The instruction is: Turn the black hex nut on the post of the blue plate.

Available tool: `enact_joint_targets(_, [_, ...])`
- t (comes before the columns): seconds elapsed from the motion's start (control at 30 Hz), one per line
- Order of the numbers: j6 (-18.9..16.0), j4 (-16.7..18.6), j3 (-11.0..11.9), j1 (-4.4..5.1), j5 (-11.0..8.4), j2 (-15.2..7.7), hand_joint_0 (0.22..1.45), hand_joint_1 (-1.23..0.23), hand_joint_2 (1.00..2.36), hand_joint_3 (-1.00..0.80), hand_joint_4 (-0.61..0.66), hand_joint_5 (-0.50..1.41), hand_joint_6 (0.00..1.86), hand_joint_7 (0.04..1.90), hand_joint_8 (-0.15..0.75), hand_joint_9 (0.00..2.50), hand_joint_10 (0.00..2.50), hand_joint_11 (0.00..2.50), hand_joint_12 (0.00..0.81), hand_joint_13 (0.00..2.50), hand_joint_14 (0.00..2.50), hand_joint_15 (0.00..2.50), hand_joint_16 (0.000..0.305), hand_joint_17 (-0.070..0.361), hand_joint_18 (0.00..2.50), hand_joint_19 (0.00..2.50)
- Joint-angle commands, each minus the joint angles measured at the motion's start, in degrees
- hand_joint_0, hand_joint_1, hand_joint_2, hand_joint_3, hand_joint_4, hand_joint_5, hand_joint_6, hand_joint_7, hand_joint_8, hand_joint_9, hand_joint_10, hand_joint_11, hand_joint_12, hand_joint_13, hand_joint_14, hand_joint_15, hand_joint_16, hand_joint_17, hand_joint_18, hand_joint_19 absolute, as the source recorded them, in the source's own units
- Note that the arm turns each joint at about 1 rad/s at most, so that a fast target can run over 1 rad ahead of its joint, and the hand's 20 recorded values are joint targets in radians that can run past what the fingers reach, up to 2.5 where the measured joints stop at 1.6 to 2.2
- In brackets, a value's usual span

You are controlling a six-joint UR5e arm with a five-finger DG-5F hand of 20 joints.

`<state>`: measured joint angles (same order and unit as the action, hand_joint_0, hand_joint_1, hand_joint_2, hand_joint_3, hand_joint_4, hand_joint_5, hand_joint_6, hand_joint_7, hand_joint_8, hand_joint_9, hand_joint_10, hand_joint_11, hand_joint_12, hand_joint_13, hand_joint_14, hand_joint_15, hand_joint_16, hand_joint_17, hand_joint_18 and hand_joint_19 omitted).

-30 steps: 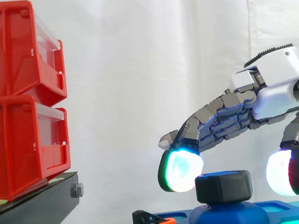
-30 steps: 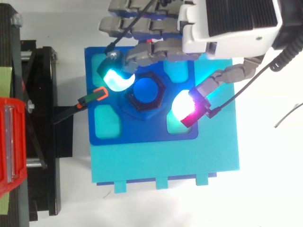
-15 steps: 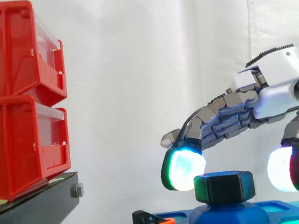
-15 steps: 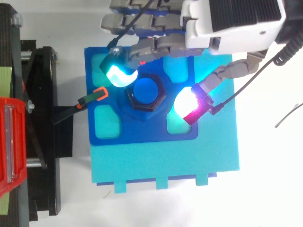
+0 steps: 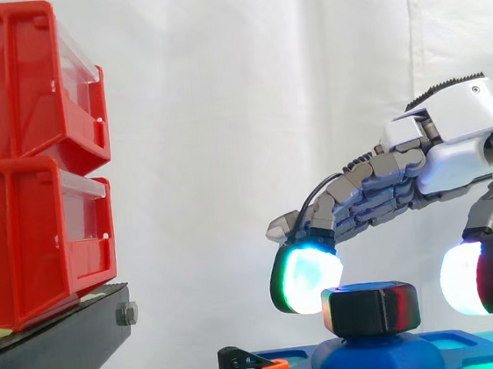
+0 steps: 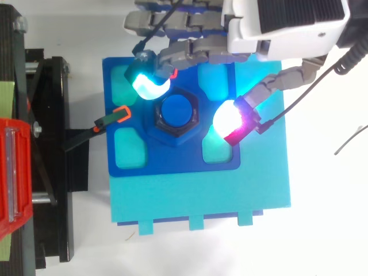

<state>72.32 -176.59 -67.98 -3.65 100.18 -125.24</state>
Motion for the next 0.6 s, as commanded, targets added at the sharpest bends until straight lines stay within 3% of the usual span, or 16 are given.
enact_joint_targets(0.0, [0.7, -1.1, 0.0, -0.13, 0.80, 0.1, 0.49, -0.80, 1.00, -0.50, 0.12, -0.29, 0.50, 0.70, 0.134, 0.00, 0.00, 0.00, 0.291, 0.00, 0.00, 0.00, 0.039, 0.088, 0.00, 0.06])
enact_joint_targets(0.33, [3.4, -6.1, 1.6, -0.39, 0.89, 0.1, 0.49, -0.80, 1.00, -0.50, 0.12, -0.29, 0.50, 0.69, 0.138, 0.00, 0.00, 0.00, 0.294, 0.00, 0.00, 0.00, 0.040, 0.090, 0.00, 0.06])
enact_joint_targets(0.57, [4.3, -6.6, 1.7, -0.39, 0.72, 0.7, 0.49, -0.79, 1.00, -0.50, 0.12, -0.29, 0.50, 0.69, 0.138, 0.00, 0.00, 0.00, 0.295, 0.00, 0.00, 0.00, 0.040, 0.090, 0.00, 0.05])
